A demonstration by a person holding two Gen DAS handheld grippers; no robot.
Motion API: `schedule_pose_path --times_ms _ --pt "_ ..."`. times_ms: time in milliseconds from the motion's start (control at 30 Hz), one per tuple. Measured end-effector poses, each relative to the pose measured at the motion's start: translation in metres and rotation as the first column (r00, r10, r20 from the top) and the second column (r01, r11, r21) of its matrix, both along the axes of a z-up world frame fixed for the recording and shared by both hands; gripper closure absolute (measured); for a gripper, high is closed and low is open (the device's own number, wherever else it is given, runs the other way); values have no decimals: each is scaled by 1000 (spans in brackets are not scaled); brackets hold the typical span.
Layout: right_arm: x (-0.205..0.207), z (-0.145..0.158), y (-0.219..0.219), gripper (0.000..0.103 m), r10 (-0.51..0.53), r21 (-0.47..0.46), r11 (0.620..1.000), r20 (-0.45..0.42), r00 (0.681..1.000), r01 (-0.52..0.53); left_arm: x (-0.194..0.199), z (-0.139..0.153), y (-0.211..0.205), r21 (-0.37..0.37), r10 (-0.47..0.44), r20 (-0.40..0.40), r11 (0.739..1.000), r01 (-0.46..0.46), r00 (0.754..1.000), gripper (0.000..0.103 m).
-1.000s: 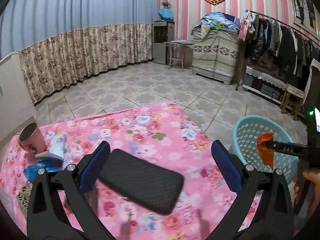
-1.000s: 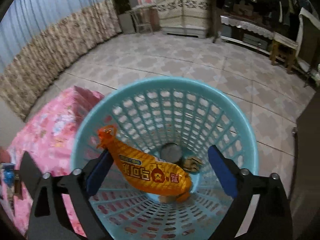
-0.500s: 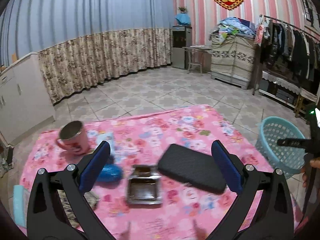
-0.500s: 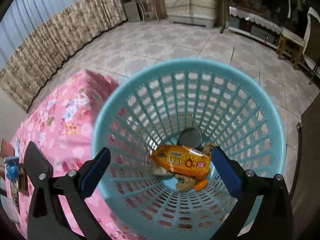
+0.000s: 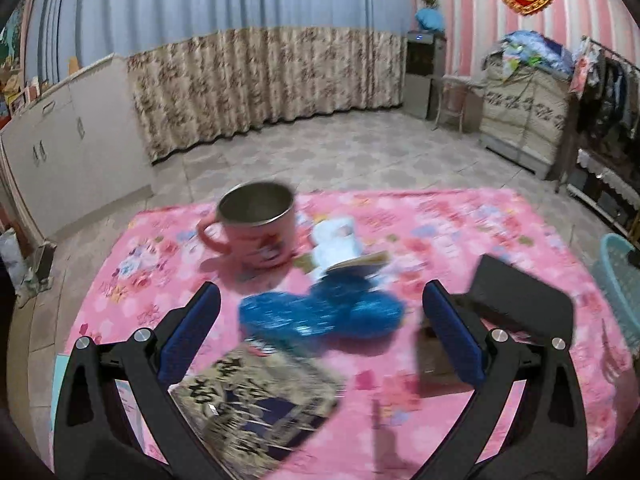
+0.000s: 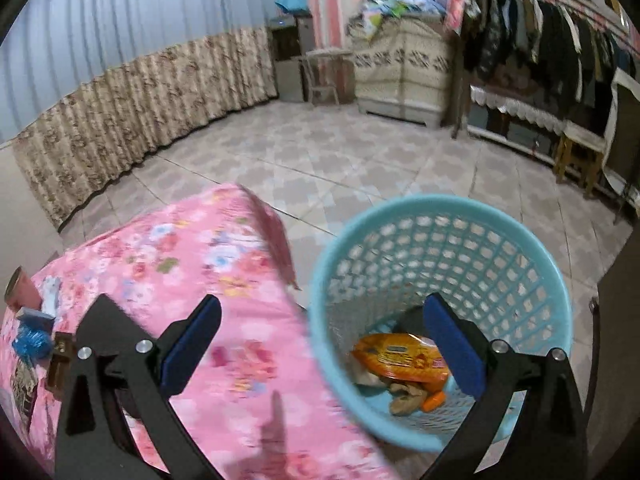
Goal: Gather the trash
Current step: 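Move both tools back over the table toward the blue plastic bag and brown tray, then grasp the blue plastic bag with the left tool while the right tool grasps the brown tray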
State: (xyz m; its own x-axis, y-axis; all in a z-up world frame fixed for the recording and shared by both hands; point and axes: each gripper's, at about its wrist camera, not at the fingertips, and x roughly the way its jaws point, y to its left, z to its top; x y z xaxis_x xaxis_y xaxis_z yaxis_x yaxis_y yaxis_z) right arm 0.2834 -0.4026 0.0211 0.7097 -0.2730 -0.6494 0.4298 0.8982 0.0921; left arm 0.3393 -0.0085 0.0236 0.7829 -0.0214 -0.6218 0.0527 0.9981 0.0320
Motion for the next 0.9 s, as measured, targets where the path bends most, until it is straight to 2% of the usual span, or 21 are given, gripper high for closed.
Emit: schedule_pose_path --times_ms 233,500,600,667,700,767,833,900 --pt "11 5 58 4 119 -71 991 38 992 -116 25 -30 20 -40 -7 -102 999 3 995 6" --pt "28 -13 106 4 244 -82 965 -41 969 -247 42 -45 -3 -63 -73 -138 996 65 988 7" --pt "30 -13 118 4 263 -112 957 -45 964 -267 48 -51 -17 -48 -118 -152 992 112 981 23" --pt "33 -15 125 4 278 -108 953 -53 959 -282 49 -56 -25 -34 -145 -168 989 141 975 40" --pt "34 -15 128 4 285 -99 952 -55 957 -289 49 -58 -28 -30 -156 -171 988 153 973 43" --pt "36 -16 139 4 309 -73 947 -66 949 -313 47 -58 -28 -32 -167 -166 986 164 972 64" --pt "38 -16 150 4 326 -62 942 -71 943 -330 45 -51 -25 -25 -155 -157 988 153 975 71" --pt "39 -16 167 4 344 -52 936 -74 936 -348 40 -40 -18 -47 -145 -135 989 139 980 72"
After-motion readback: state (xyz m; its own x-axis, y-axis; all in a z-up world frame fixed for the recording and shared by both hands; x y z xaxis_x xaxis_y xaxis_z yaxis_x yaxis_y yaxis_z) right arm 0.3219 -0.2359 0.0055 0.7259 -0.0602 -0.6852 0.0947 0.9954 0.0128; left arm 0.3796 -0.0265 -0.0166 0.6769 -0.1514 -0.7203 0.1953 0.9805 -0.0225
